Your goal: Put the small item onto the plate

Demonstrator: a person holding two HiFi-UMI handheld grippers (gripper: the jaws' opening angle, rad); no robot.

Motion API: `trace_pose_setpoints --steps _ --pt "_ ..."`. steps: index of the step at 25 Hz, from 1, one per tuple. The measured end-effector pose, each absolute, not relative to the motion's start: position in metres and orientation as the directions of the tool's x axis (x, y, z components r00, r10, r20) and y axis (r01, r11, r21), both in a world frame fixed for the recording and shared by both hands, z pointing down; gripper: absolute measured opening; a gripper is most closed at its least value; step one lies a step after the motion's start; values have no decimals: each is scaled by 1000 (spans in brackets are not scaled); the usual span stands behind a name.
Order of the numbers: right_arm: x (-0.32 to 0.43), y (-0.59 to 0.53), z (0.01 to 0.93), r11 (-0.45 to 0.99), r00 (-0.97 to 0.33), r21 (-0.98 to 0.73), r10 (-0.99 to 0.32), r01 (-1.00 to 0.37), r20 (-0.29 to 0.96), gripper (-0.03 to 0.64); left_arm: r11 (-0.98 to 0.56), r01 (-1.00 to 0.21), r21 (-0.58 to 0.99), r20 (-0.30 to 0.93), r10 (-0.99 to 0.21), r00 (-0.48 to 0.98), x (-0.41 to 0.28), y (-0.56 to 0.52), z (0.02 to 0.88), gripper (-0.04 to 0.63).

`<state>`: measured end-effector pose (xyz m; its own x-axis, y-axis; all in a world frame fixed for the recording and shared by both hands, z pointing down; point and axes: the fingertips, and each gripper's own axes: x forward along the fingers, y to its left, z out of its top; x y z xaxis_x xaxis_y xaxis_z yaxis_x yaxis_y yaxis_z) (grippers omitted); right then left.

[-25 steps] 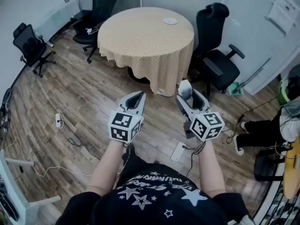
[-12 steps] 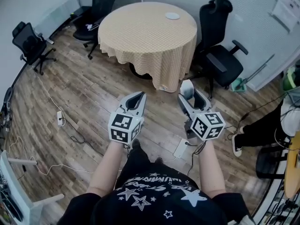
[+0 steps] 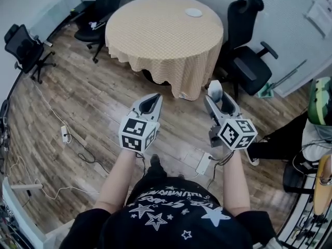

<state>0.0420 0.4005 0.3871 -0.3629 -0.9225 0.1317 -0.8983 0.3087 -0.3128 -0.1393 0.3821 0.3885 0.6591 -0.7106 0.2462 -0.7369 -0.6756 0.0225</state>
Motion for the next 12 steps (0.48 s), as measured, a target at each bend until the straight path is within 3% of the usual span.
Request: trace_pose_setpoints --steps 12 --pt "-4 328 382 207 -262 -318 -955 -925 141 293 -726 -687 41 232 -662 713 -203 293 382 8"
